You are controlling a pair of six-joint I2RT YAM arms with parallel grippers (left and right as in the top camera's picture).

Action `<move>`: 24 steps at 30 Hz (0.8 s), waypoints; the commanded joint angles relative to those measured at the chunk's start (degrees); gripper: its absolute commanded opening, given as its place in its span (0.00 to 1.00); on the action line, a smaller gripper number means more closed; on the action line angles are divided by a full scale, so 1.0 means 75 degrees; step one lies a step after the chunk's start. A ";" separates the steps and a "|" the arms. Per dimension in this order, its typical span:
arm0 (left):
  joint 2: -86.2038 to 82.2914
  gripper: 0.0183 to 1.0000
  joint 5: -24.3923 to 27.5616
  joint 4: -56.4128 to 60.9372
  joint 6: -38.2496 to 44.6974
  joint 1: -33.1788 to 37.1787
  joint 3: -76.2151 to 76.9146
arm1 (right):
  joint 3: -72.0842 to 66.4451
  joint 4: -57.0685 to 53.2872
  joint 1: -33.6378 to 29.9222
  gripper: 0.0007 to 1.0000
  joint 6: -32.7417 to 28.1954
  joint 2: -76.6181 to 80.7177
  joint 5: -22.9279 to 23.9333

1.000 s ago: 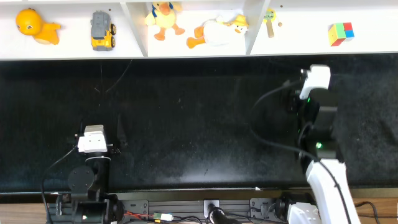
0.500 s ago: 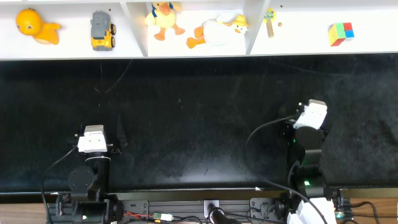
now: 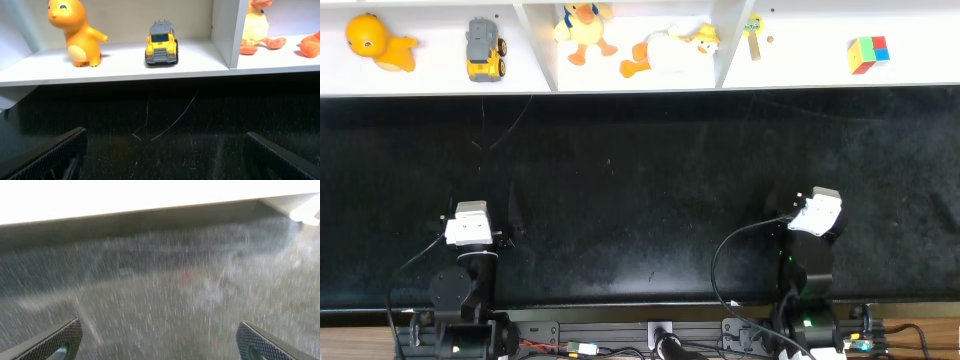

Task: Store Toys

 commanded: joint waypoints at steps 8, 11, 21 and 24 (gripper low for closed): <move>-0.0082 1.00 0.0050 -0.0020 0.0146 -0.0050 -0.0006 | -0.0082 0.0067 0.0052 1.00 0.0064 -0.0737 -0.0047; -0.0082 1.00 0.0050 -0.0020 0.0146 -0.0050 -0.0006 | -0.0082 0.0067 0.0277 0.99 0.0064 -0.0970 -0.0044; -0.0079 1.00 0.0050 -0.0020 0.0146 -0.0050 -0.0006 | -0.0073 -0.0087 0.0921 0.99 0.0064 -0.2448 -0.0933; -0.0079 1.00 0.0050 -0.0020 0.0146 -0.0050 -0.0006 | -0.0073 -0.0143 0.0647 1.00 0.0064 -0.2454 -0.1658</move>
